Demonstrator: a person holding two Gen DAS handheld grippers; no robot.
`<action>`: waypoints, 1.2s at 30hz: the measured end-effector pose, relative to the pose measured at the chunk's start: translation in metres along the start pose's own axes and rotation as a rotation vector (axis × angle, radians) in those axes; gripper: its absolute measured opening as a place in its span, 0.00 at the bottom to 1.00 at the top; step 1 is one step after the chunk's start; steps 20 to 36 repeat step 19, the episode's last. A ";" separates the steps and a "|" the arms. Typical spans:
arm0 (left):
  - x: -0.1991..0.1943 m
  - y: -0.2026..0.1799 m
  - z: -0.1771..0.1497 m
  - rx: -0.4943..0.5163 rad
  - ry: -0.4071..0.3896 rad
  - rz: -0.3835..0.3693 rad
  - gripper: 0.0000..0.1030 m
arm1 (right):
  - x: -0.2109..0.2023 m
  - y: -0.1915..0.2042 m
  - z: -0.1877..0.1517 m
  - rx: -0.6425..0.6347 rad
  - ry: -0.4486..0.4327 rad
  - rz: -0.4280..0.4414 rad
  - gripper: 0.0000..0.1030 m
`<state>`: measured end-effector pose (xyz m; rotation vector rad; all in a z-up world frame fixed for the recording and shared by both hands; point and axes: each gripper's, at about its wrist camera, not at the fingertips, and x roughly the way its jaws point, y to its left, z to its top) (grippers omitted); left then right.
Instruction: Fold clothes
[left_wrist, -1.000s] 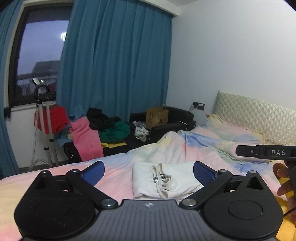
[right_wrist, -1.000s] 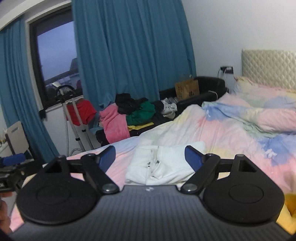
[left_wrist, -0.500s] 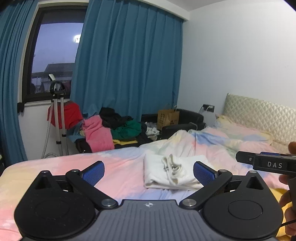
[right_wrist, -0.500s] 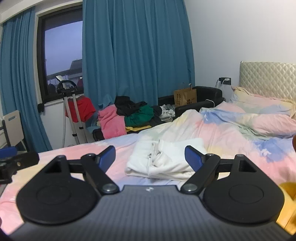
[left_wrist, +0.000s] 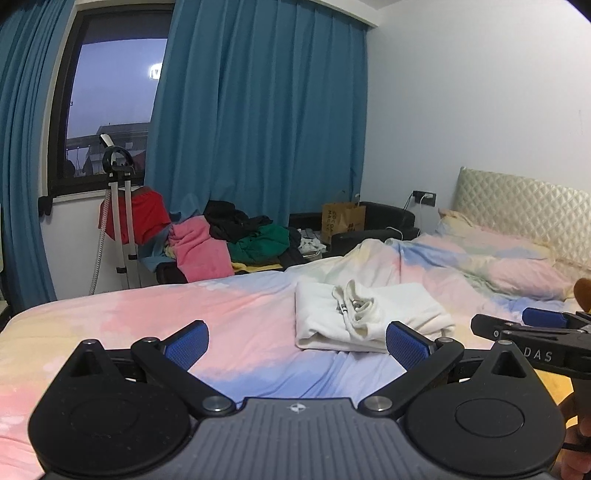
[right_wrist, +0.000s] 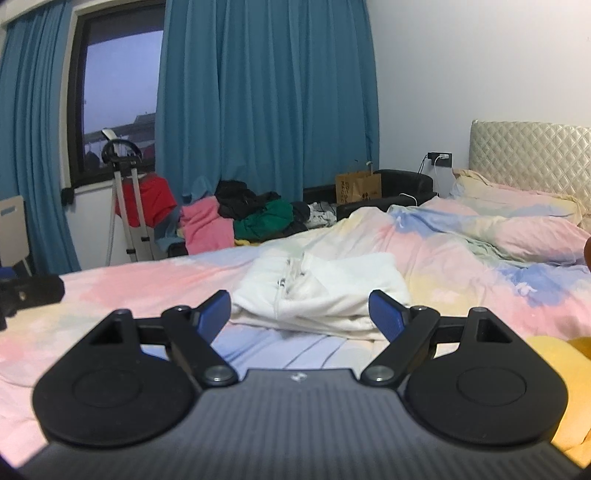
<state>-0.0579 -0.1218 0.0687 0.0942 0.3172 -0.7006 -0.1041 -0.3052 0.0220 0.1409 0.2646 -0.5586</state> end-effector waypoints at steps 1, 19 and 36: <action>0.002 0.001 -0.002 -0.014 0.001 -0.008 1.00 | 0.001 0.000 -0.001 0.001 0.003 -0.003 0.81; 0.033 0.019 -0.010 -0.051 0.027 0.006 1.00 | 0.015 0.000 -0.008 -0.022 0.023 -0.052 0.81; 0.033 0.019 -0.010 -0.051 0.027 0.006 1.00 | 0.015 0.000 -0.008 -0.022 0.023 -0.052 0.81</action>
